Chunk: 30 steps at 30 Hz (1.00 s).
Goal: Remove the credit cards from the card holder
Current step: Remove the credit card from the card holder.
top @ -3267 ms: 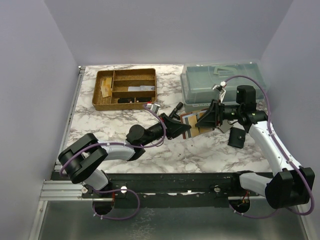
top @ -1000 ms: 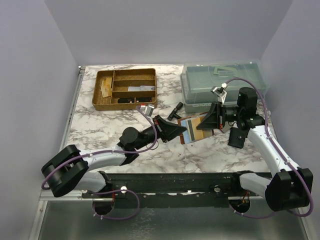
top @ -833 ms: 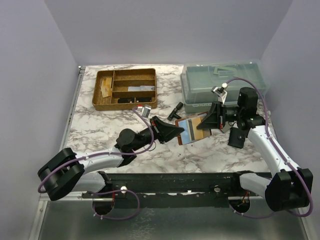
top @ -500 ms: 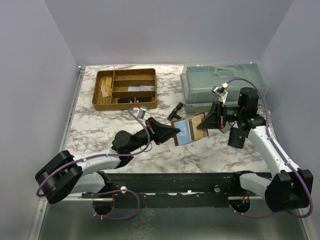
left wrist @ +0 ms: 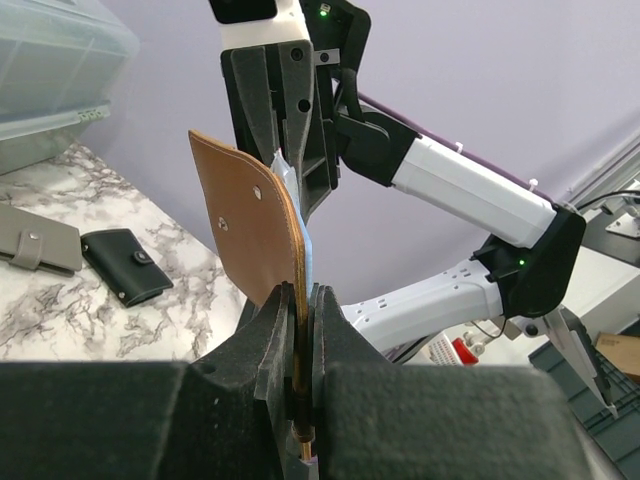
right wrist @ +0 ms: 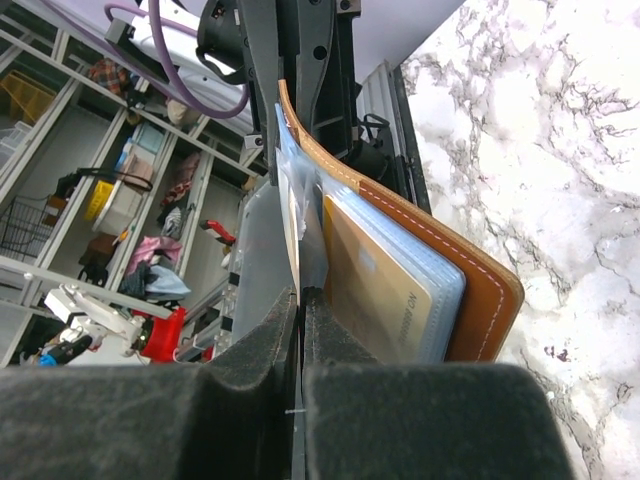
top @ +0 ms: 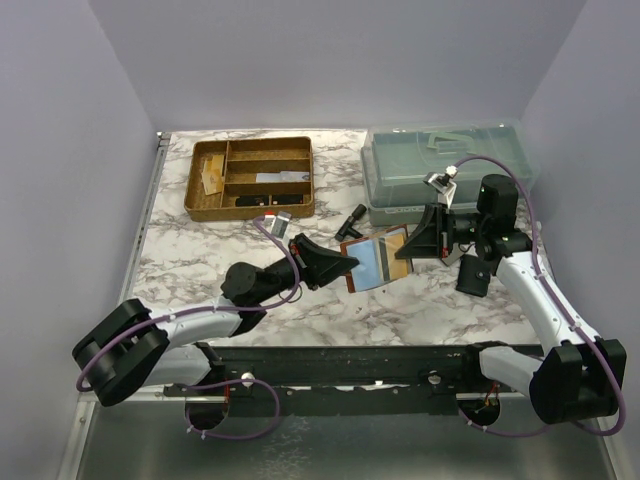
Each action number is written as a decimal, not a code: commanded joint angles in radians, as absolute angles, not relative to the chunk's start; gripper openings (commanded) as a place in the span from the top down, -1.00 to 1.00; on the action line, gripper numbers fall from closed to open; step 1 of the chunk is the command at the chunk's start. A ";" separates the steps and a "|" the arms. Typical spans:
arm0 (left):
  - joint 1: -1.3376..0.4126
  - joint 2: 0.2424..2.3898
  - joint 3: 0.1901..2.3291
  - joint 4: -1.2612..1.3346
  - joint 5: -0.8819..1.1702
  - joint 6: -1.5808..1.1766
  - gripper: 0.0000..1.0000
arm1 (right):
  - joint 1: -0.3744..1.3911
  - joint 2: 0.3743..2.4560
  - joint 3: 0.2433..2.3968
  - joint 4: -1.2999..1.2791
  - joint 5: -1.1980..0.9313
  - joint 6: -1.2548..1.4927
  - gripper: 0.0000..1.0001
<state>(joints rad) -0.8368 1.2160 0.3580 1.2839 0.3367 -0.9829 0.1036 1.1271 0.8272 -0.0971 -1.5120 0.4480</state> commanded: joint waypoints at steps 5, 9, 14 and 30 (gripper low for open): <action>-0.826 1.246 0.367 1.402 0.376 -1.009 1.00 | 0.087 1.124 0.799 0.026 -1.576 0.537 0.76; -0.826 1.274 0.379 1.415 0.379 -1.019 1.00 | 0.087 1.121 0.777 0.088 -1.592 0.588 0.75; -0.825 1.302 0.382 1.453 0.378 -1.032 1.00 | 0.087 1.119 0.765 0.136 -1.606 0.627 0.94; -0.770 1.209 0.311 1.465 0.378 -1.059 1.00 | 0.066 1.109 0.797 0.024 -1.571 0.520 1.00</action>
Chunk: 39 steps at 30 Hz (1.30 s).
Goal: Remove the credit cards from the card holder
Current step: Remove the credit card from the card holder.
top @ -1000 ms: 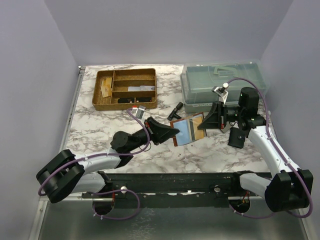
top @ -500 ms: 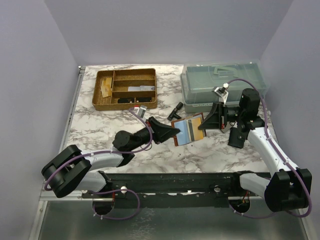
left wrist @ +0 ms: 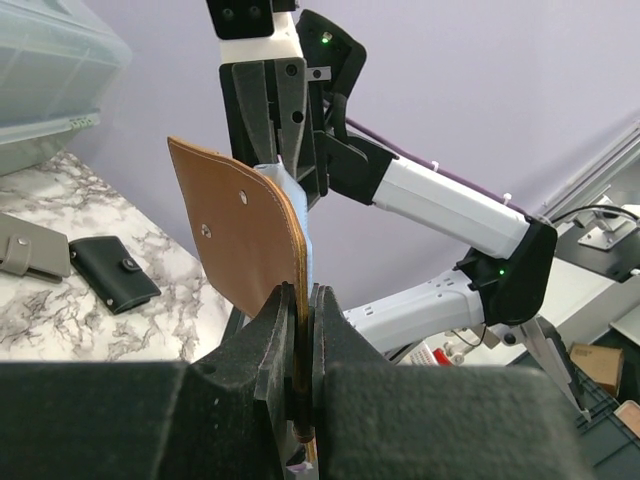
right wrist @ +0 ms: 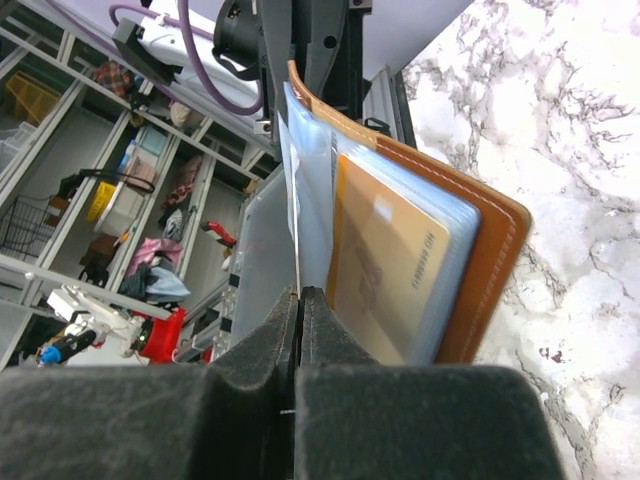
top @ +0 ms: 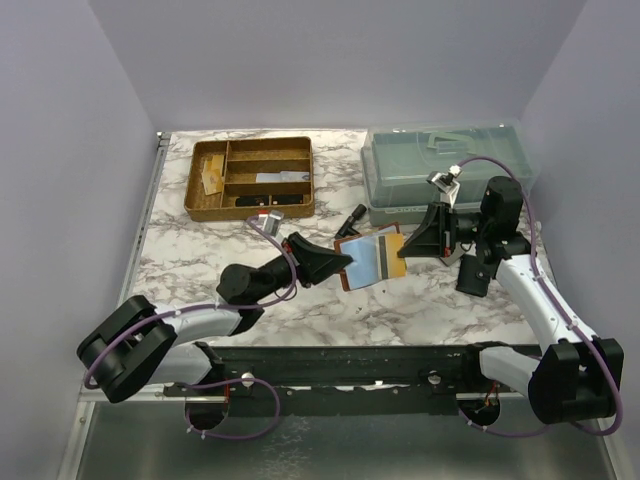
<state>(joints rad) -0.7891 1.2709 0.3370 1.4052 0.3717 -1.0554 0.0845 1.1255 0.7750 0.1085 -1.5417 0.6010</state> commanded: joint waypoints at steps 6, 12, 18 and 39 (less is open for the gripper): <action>-0.759 1.150 0.281 1.413 0.370 -1.049 1.00 | 0.061 1.103 0.816 -0.088 -1.549 0.421 1.00; -0.753 1.085 0.246 1.324 0.347 -1.029 1.00 | 0.044 1.083 0.843 -0.165 -1.557 0.333 1.00; -0.747 0.957 0.217 1.131 0.311 -0.974 1.00 | 0.013 1.041 0.852 -0.207 -1.556 0.278 1.00; -0.723 0.504 0.265 0.276 0.145 -0.974 1.00 | 0.140 1.322 1.184 -0.474 -1.138 -0.038 1.00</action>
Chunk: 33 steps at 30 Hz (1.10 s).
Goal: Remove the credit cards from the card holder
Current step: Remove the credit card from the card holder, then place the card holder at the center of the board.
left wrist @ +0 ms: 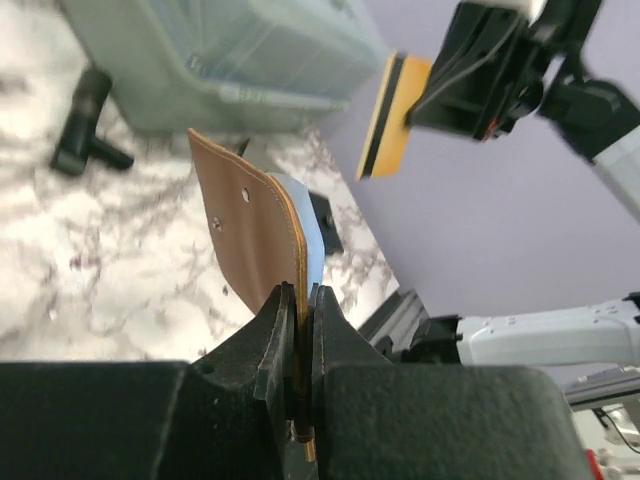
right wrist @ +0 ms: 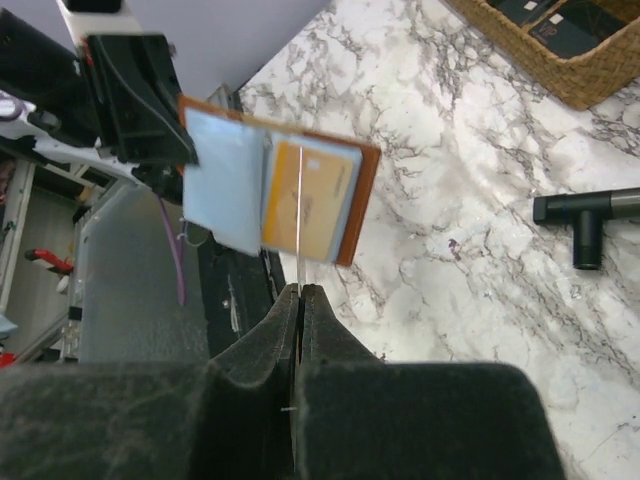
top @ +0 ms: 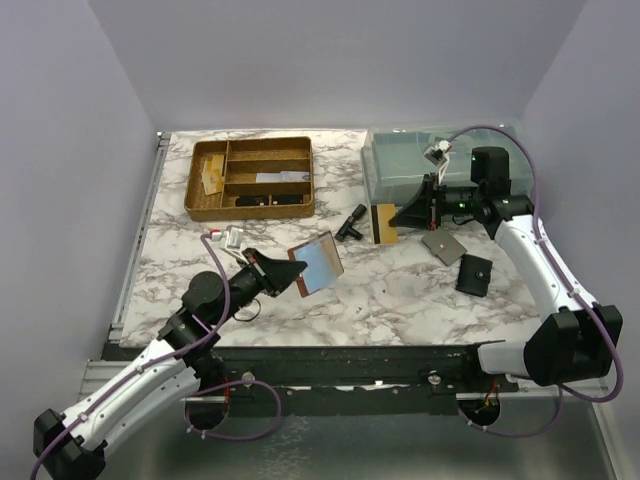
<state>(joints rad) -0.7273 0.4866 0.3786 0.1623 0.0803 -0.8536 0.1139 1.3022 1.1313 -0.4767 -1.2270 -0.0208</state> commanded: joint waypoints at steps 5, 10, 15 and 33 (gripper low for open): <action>-0.710 0.636 0.173 0.490 0.218 -1.069 1.00 | 0.207 1.346 1.209 -0.448 -1.088 -0.022 1.00; -0.678 0.759 0.097 0.663 0.260 -1.128 1.00 | 0.245 1.370 1.217 -0.429 -1.067 -0.007 1.00; -0.636 0.873 0.069 0.775 0.295 -1.156 1.00 | 0.257 1.370 1.205 -0.418 -1.064 -0.013 1.00; -0.479 1.461 0.171 0.803 0.288 -1.071 1.00 | 0.258 1.290 1.066 -0.330 -1.081 0.040 1.00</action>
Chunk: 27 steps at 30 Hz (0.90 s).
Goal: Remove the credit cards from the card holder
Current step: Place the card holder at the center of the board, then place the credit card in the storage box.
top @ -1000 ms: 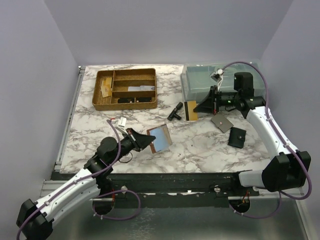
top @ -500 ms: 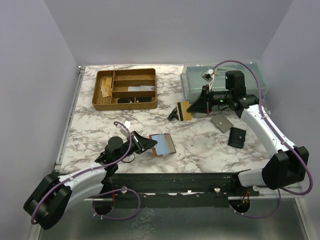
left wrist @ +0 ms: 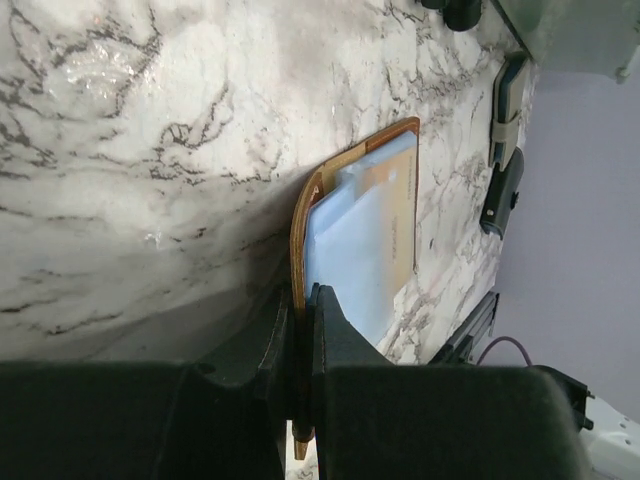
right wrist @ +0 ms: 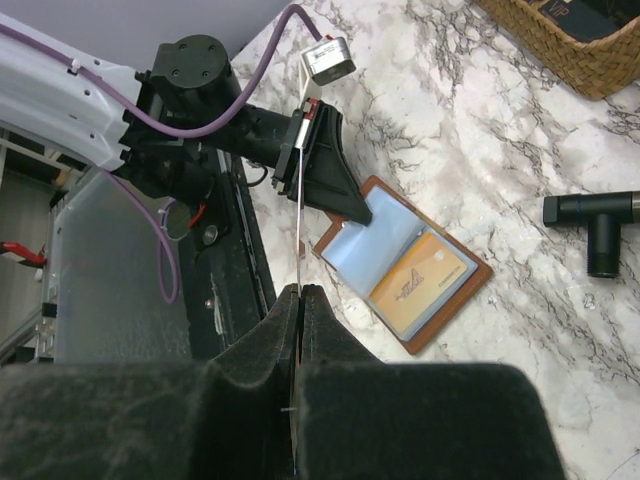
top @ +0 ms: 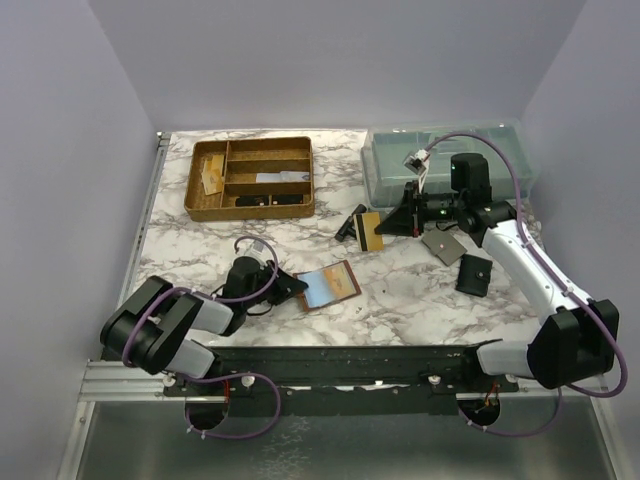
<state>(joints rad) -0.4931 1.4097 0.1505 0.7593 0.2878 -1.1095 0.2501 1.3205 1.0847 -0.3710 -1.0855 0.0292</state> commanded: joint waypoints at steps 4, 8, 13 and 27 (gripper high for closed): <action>-0.471 1.471 0.175 0.751 0.246 -1.088 1.00 | 0.258 1.282 1.051 -0.315 -1.083 0.043 1.00; -0.469 1.441 0.204 0.607 0.197 -1.100 0.70 | 0.258 1.117 1.032 -0.299 -1.087 0.052 1.00; -0.471 1.212 0.200 0.400 0.099 -1.077 0.19 | 0.258 1.263 1.007 -0.273 -1.097 0.072 1.00; -0.469 0.422 0.337 -0.009 0.126 -0.945 -0.97 | 0.250 1.233 0.897 -0.053 -1.229 0.274 1.00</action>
